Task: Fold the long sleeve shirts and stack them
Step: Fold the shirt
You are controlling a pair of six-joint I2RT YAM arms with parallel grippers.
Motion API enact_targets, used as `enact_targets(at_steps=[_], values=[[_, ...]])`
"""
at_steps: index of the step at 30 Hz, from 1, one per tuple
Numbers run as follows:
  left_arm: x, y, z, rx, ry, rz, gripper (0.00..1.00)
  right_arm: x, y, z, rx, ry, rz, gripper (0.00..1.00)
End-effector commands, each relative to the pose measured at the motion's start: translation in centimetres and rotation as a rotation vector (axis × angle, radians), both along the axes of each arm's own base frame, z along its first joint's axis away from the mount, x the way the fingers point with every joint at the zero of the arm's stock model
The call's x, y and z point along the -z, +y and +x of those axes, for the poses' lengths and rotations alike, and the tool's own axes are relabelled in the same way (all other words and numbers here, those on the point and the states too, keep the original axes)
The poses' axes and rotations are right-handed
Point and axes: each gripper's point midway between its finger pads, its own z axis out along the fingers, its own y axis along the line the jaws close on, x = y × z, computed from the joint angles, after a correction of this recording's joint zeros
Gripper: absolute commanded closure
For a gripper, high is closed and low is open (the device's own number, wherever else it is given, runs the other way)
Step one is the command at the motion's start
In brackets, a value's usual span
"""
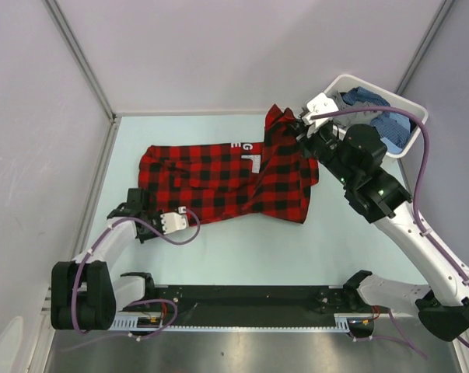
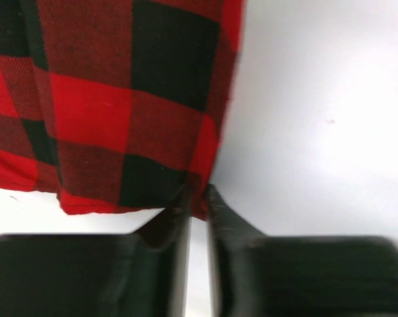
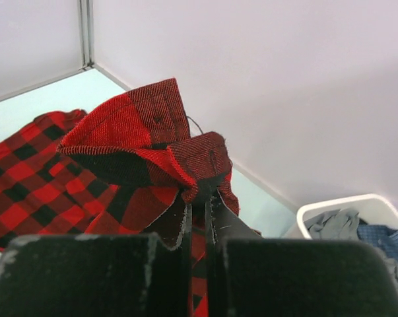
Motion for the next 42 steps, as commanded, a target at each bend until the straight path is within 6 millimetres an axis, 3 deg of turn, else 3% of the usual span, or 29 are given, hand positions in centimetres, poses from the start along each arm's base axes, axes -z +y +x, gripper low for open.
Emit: enact_targets(at_steps=[1, 10, 15, 17, 21, 27, 28, 37, 42], values=[[-2.3, -0.6, 1.0, 0.006, 0.009, -0.067, 0.97, -4.9, 0.2, 0.3, -0.002, -0.163, 0.027, 1.00], [-8.4, -0.2, 7.6, -0.031, -0.116, -0.102, 1.00, -7.3, 0.9, 3.1, -0.035, -0.324, -0.028, 1.00], [-9.8, 0.3, 11.4, -0.069, -0.135, -0.112, 1.00, -7.4, 0.3, 7.1, -0.036, -0.362, -0.060, 1.00], [-9.9, 0.5, 13.1, -0.081, -0.135, -0.117, 1.00, -8.6, 0.5, 7.8, -0.059, -0.411, -0.061, 1.00], [-9.8, 0.7, 15.4, -0.109, -0.129, -0.135, 1.00, -7.4, 1.7, 11.6, -0.092, -0.420, -0.095, 1.00], [-8.6, 1.0, 17.7, -0.133, -0.106, -0.146, 1.00, -6.5, 3.7, 15.0, -0.160, -0.442, -0.129, 1.00], [-8.8, 1.1, 18.2, -0.137, -0.116, -0.148, 1.00, -5.5, 4.2, 16.0, -0.170, -0.430, -0.143, 1.00], [-7.3, 1.3, 19.6, -0.144, -0.079, -0.148, 1.00, -3.1, 5.2, 19.4, -0.172, -0.436, -0.194, 1.00], [-6.8, 1.3, 19.9, -0.149, -0.060, -0.151, 1.00, -2.3, 5.8, 20.2, -0.173, -0.417, -0.184, 1.00]])
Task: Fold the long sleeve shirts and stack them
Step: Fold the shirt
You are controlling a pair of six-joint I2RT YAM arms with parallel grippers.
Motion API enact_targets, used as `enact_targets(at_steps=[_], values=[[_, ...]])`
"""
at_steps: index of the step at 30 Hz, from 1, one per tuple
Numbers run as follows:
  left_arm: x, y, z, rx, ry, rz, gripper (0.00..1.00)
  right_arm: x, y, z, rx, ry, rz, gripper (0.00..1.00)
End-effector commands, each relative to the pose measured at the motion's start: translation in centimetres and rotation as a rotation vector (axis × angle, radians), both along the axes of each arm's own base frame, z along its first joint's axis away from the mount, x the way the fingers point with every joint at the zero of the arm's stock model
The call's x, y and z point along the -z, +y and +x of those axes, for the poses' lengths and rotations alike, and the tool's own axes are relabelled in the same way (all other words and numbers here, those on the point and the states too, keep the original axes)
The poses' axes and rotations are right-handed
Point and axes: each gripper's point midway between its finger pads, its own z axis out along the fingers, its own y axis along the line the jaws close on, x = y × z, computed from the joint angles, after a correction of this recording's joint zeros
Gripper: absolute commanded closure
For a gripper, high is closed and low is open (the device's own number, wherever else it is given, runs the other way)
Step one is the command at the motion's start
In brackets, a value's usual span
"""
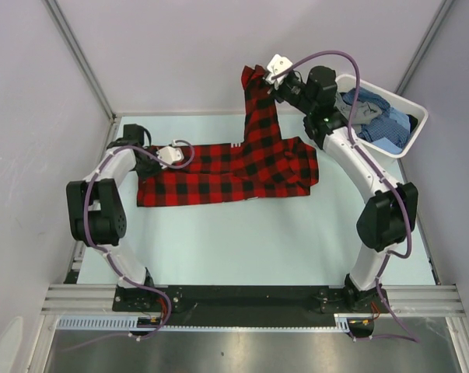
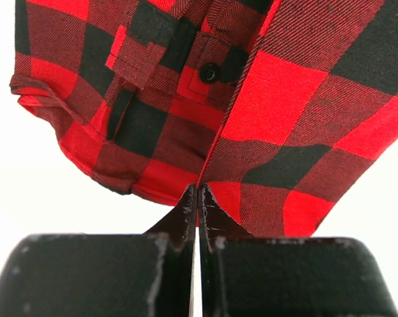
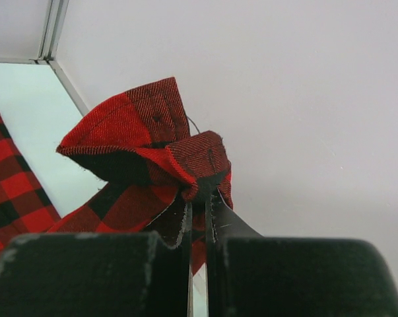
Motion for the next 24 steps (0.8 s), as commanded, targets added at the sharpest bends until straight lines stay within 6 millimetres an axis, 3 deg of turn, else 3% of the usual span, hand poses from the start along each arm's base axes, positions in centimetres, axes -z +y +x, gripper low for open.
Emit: enact_targets(at_steps=[1, 7, 8, 10, 12, 13, 15, 16, 17, 18, 19, 21, 22, 24], values=[[-0.9, 0.1, 1.3, -0.013, -0.026, -0.023, 1.00, -4.5, 0.2, -0.1, -0.009, -0.141, 0.044, 1.00], [0.3, 0.5, 1.2, -0.022, 0.023, -0.010, 0.94, -2.8, 0.5, 0.0, -0.005, -0.104, 0.028, 1.00], [0.2, 0.6, 1.2, -0.029, 0.019, -0.008, 0.85, -2.5, 0.5, 0.0, -0.002, -0.095, 0.024, 1.00], [-0.4, 0.3, 1.7, -0.057, 0.008, -0.058, 0.75, -2.1, 0.6, -0.2, 0.006, -0.086, 0.014, 1.00], [-3.1, -0.6, 2.8, -0.072, -0.046, -0.134, 0.61, -0.8, 1.0, -0.4, 0.013, -0.047, 0.001, 1.00], [-4.4, -2.0, 3.1, -0.088, -0.053, -0.227, 0.54, -0.4, 1.2, -0.7, 0.012, -0.020, 0.016, 1.00], [-8.5, -3.5, 4.3, -0.097, -0.111, -0.331, 0.29, 0.2, 1.5, -0.9, 0.027, 0.013, 0.043, 1.00], [-9.9, -4.6, 4.4, -0.135, -0.114, -0.408, 0.24, 1.6, 2.3, -1.5, 0.020, 0.044, 0.042, 1.00], [-11.6, -5.8, 4.7, -0.130, -0.128, -0.485, 0.13, 1.8, 2.8, -1.7, 0.024, 0.045, 0.060, 1.00], [-14.2, -6.2, 5.9, -0.141, -0.184, -0.529, 0.10, 2.4, 2.8, -1.5, 0.062, 0.054, 0.070, 1.00], [-15.3, -6.8, 6.0, -0.212, -0.169, -0.604, 0.07, 3.9, 4.2, -2.2, 0.054, 0.074, 0.061, 1.00], [-18.2, -8.1, 6.4, -0.254, -0.169, -0.717, 0.04, 4.9, 4.6, -2.0, 0.102, 0.075, 0.073, 1.00], [-18.8, -8.4, 6.5, -0.270, -0.171, -0.742, 0.04, 5.8, 5.6, -2.5, 0.101, 0.085, 0.066, 1.00], [-19.6, -8.6, 6.5, -0.334, -0.180, -0.793, 0.04, 7.2, 6.0, -1.9, 0.162, 0.101, 0.070, 1.00]])
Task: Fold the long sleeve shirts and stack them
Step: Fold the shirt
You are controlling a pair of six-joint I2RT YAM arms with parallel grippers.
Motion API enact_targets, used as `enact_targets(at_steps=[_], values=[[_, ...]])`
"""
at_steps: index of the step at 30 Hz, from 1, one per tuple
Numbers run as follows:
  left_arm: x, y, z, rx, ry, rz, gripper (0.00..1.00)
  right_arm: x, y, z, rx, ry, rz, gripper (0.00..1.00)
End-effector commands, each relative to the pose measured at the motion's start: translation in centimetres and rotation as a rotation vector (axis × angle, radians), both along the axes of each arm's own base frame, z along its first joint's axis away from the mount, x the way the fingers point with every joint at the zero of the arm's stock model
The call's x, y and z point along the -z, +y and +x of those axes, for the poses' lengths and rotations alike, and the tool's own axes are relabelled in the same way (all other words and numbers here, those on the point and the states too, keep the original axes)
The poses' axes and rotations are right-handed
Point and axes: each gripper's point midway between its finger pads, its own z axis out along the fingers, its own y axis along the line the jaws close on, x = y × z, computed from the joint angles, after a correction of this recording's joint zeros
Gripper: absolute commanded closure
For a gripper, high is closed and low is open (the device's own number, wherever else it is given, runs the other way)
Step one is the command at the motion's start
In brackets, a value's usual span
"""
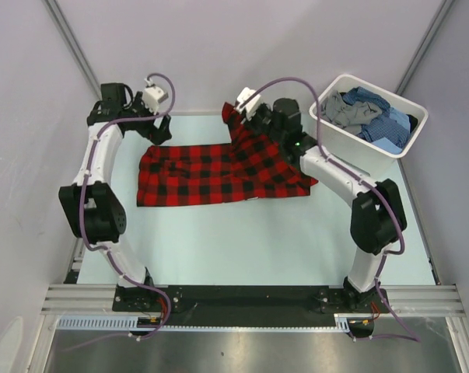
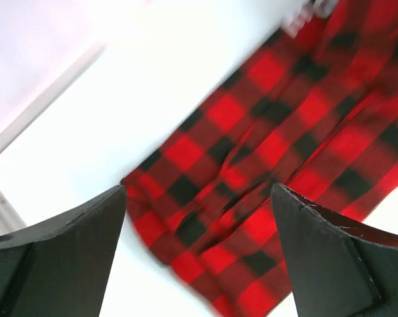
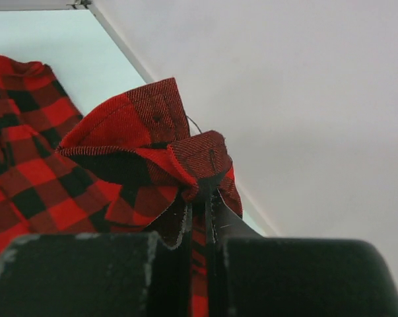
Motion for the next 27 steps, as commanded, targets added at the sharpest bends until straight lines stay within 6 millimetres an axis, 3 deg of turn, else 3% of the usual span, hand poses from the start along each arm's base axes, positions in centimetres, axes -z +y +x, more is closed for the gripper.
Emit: enact_targets(at_steps=[1, 3, 8, 9, 11, 15, 19, 25, 27], values=[[-5.6, -3.0, -0.9, -0.102, 0.002, -0.280, 0.04, -2.3, 0.9, 0.3, 0.131, -0.086, 0.088, 1.00], [-4.9, -2.9, -0.9, -0.167, 0.034, -0.331, 0.05, -1.1, 1.7, 0.6, 0.174, -0.067, 0.081, 1.00], [-4.6, -3.7, -2.5, -0.246, 0.084, -0.460, 0.04, -0.4, 3.6, 1.0, 0.235, -0.032, 0.091, 1.00], [-3.8, -3.8, -2.8, -0.265, 0.104, -0.494, 0.04, -0.2, 4.7, 0.8, 0.230, -0.024, 0.091, 1.00], [-3.9, -3.4, -3.1, -0.290, 0.092, -0.507, 0.04, 1.2, 5.6, 0.6, 0.241, 0.013, 0.067, 1.00], [-2.7, -1.1, -3.4, -0.424, 0.133, -0.552, 0.04, 3.7, 8.5, -0.3, 0.217, 0.077, 0.038, 1.00], [-1.2, 2.6, -3.9, -0.550, 0.148, -0.545, 0.04, 5.8, 11.3, -1.2, 0.197, 0.161, 0.010, 1.00], [0.7, 3.6, -5.7, -0.571, 0.181, -0.510, 0.04, 8.2, 14.5, -3.1, 0.141, 0.287, 0.077, 1.00], [1.3, 4.1, -6.3, -0.595, 0.178, -0.482, 0.04, 9.9, 16.0, -4.0, 0.122, 0.342, 0.092, 1.00]])
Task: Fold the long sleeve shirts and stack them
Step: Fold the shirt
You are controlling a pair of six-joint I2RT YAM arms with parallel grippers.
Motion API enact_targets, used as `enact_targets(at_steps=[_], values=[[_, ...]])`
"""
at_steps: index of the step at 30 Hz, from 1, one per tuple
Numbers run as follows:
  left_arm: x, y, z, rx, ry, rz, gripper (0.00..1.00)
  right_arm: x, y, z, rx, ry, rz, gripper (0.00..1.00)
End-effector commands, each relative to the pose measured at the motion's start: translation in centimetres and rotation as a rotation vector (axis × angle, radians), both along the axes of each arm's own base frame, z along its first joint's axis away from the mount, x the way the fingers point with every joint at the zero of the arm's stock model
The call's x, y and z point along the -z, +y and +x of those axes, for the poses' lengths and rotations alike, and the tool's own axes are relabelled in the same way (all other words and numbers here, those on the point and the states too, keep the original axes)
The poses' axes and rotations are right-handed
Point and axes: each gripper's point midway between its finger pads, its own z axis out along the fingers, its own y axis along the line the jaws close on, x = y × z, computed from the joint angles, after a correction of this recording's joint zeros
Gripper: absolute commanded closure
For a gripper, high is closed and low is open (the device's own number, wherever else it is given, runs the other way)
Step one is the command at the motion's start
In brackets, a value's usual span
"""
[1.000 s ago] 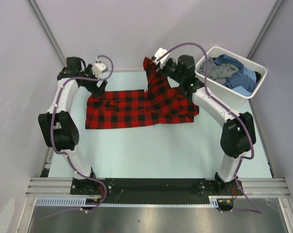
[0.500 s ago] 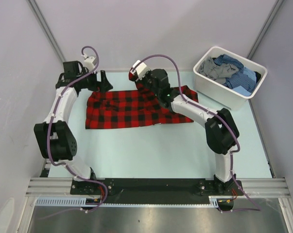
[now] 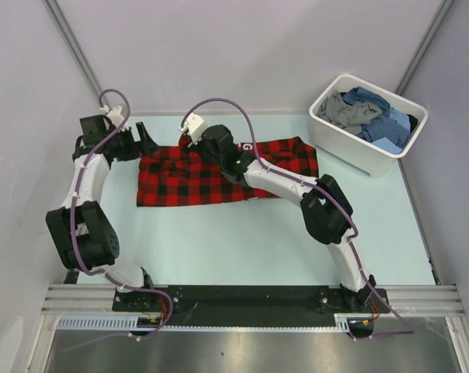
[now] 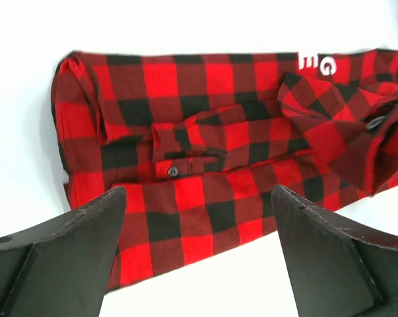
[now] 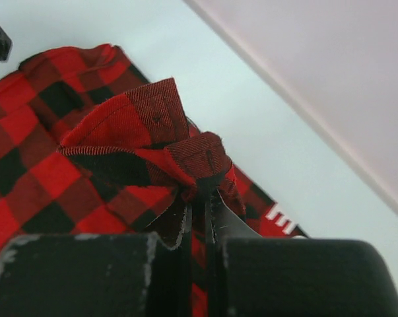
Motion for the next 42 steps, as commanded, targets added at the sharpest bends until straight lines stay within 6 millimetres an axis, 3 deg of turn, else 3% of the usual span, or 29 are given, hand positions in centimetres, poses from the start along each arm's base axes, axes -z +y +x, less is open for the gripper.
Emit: enact_targets(at_steps=[1, 5, 10, 11, 12, 13, 15, 16, 18, 20, 22, 24, 26, 29, 30, 32, 37, 38, 41, 42], values=[[-1.0, 0.4, -1.3, -0.022, -0.031, 0.052, 0.04, 0.3, 2.8, -1.1, 0.003, 0.092, 0.119, 1.00], [0.0, 1.4, -2.4, -0.027, -0.020, 0.109, 0.04, 3.2, 5.1, -1.5, 0.013, 0.152, 0.162, 1.00], [0.8, 2.5, -3.3, -0.052, 0.000, 0.129, 0.04, 3.3, 6.9, -1.2, 0.004, 0.167, 0.262, 1.00], [1.2, 2.7, -3.5, -0.054, 0.007, 0.133, 0.04, 3.5, 7.3, -1.2, -0.003, 0.173, 0.277, 0.96], [1.3, 2.7, -3.5, -0.052, 0.007, 0.136, 0.04, 3.6, 8.0, -1.6, -0.049, 0.187, 0.289, 0.88], [1.6, 2.7, -3.6, -0.048, 0.010, 0.135, 0.03, 3.6, 8.4, -2.0, -0.081, 0.200, 0.293, 0.58], [2.0, 2.8, -3.6, -0.024, 0.014, 0.141, 0.03, 2.9, 9.0, -3.6, -0.199, 0.245, 0.282, 0.33], [2.1, 2.8, -3.6, -0.006, 0.012, 0.149, 0.03, 2.5, 8.7, -4.0, -0.226, 0.252, 0.270, 0.13], [2.7, 2.6, -3.5, 0.027, 0.025, 0.137, 0.03, 0.9, 7.1, -5.7, -0.350, 0.297, 0.235, 0.00], [3.0, 1.9, -3.4, 0.091, 0.042, 0.110, 0.04, -0.2, 4.8, -6.3, -0.411, 0.319, 0.205, 0.00], [3.1, 0.9, -3.6, 0.171, 0.040, 0.088, 0.08, -1.3, 1.0, -7.2, -0.483, 0.380, 0.192, 0.00], [4.9, -0.1, -4.2, 0.228, 0.114, 0.058, 0.13, -0.9, -1.8, -7.6, -0.498, 0.449, 0.173, 0.00], [5.4, -1.1, -3.9, 0.271, 0.144, 0.042, 0.17, -0.1, -5.4, -6.5, -0.424, 0.508, 0.143, 0.01], [6.8, -2.2, -2.9, 0.254, 0.199, -0.005, 0.21, 1.5, -9.4, -4.7, -0.329, 0.585, 0.129, 0.17], [7.6, -2.5, -2.1, 0.253, 0.208, -0.024, 0.21, 1.8, -10.0, -4.3, -0.313, 0.607, 0.140, 0.26], [7.2, -3.6, -0.8, 0.262, 0.203, -0.060, 0.20, 2.6, -11.2, -3.1, -0.280, 0.653, 0.174, 0.32], [7.7, -6.1, 2.5, 0.332, 0.188, -0.054, 0.20, 3.2, -9.7, -2.9, -0.308, 0.741, 0.276, 0.61], [7.8, -6.9, 2.7, 0.349, 0.189, -0.058, 0.20, 4.3, -8.8, -2.6, -0.319, 0.775, 0.309, 0.65], [7.1, -7.2, 3.3, 0.332, 0.195, -0.109, 0.23, 3.8, -6.3, -1.4, -0.327, 0.825, 0.431, 0.68], [7.0, -7.3, 2.9, 0.321, 0.201, -0.139, 0.24, 4.5, -5.0, -1.2, -0.341, 0.836, 0.444, 0.69]])
